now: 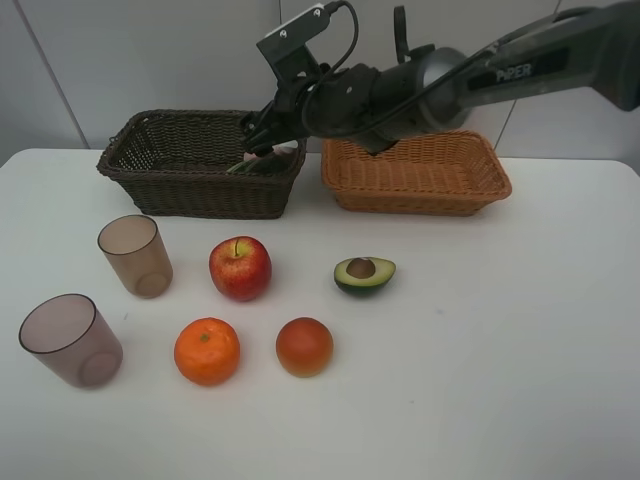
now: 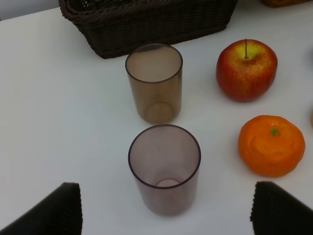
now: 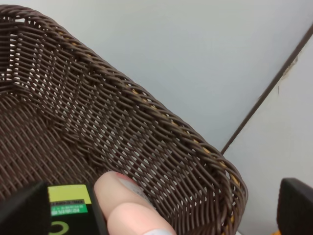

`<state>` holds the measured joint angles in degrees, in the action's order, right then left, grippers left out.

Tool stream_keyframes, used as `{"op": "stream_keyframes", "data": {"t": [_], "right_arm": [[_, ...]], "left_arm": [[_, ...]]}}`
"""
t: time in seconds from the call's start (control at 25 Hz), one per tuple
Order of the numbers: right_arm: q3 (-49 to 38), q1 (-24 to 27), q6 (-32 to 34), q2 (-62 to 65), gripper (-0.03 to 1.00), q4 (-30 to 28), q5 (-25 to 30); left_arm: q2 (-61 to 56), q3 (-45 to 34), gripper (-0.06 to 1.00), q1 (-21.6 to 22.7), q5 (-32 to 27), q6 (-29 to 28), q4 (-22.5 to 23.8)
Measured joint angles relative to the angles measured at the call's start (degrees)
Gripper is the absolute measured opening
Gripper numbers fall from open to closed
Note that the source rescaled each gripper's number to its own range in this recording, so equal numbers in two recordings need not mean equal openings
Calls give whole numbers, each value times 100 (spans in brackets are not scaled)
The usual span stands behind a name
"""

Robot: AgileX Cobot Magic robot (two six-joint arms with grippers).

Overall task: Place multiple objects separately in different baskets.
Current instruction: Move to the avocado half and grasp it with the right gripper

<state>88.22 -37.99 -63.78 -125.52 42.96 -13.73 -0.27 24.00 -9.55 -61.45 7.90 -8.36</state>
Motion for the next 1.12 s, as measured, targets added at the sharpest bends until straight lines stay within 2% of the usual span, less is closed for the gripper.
{"op": "stream_keyframes", "data": {"t": [0.32, 0.6, 1.12], "right_arm": [[0, 0, -7, 220, 96, 19, 20], [-172, 0, -7, 979, 96, 24, 336], [-2534, 0, -7, 3224, 96, 24, 338]], "left_arm": [[0, 0, 94, 0, 0, 0, 0], [0, 0, 94, 0, 0, 0, 0], [0, 0, 94, 0, 0, 0, 0]]}}
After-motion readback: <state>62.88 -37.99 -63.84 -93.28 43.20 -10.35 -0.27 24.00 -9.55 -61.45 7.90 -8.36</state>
